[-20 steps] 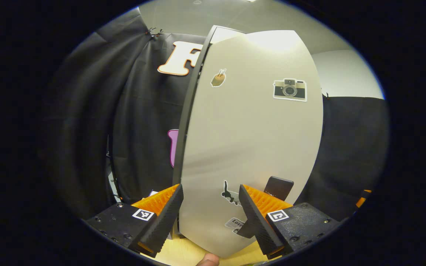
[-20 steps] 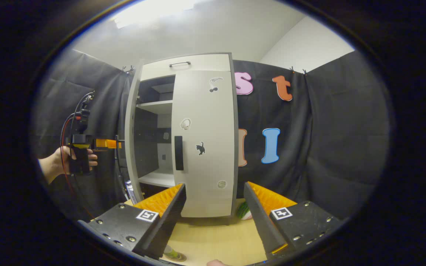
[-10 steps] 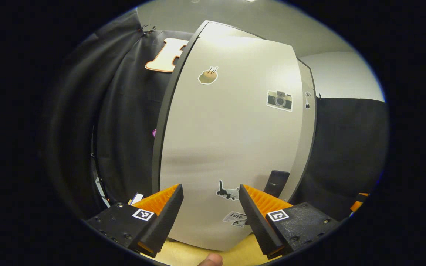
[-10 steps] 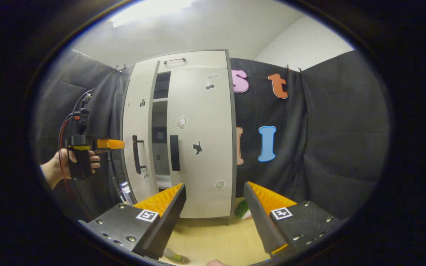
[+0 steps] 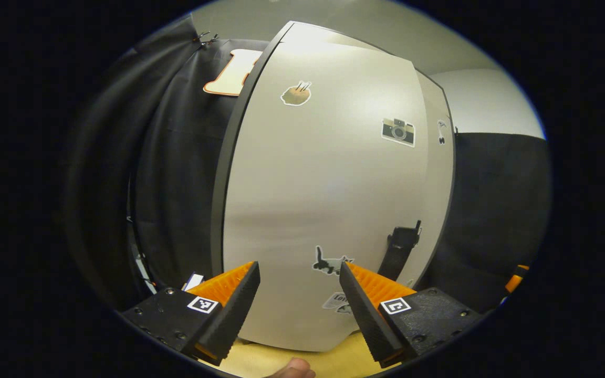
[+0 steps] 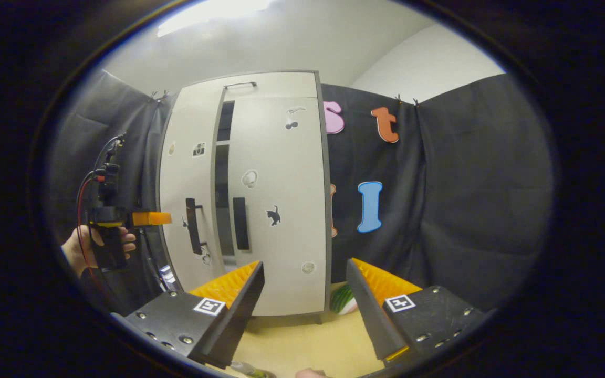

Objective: Grasp the bottle in the cabinet with the left hand and place it on the coaster, then close the right door with the right hand and the left door with the left hand.

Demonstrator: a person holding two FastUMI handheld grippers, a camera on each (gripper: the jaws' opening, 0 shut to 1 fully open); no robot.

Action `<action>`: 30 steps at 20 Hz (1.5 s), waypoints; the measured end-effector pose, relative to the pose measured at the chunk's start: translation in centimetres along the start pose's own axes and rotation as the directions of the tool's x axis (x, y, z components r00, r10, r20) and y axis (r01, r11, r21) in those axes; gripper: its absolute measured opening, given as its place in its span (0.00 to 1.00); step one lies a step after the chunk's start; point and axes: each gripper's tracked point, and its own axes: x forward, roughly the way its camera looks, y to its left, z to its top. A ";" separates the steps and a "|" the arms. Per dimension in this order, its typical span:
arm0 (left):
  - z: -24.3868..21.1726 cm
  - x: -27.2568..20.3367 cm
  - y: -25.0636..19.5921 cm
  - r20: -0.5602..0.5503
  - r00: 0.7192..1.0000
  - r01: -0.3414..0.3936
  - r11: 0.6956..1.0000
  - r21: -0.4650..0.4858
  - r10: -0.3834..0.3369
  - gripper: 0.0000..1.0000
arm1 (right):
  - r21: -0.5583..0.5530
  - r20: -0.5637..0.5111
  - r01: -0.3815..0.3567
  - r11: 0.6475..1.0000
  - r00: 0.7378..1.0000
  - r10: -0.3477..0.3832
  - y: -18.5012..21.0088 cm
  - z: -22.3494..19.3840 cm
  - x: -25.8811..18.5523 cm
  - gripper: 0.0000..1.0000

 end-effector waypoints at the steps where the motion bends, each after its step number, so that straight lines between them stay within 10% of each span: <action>1: 0.1 -0.1 0.8 0.008 0.999 -0.044 0.998 0.039 0.043 0.92 | -0.004 0.006 -0.014 1.000 1.000 0.014 0.2 0.3 0.2 0.95; 30: -1.4 -8.7 -13.1 0.050 0.988 -0.151 0.988 0.038 0.149 0.93 | 0.028 -0.016 -0.241 0.970 0.970 0.241 0.0 0.3 3.4 0.95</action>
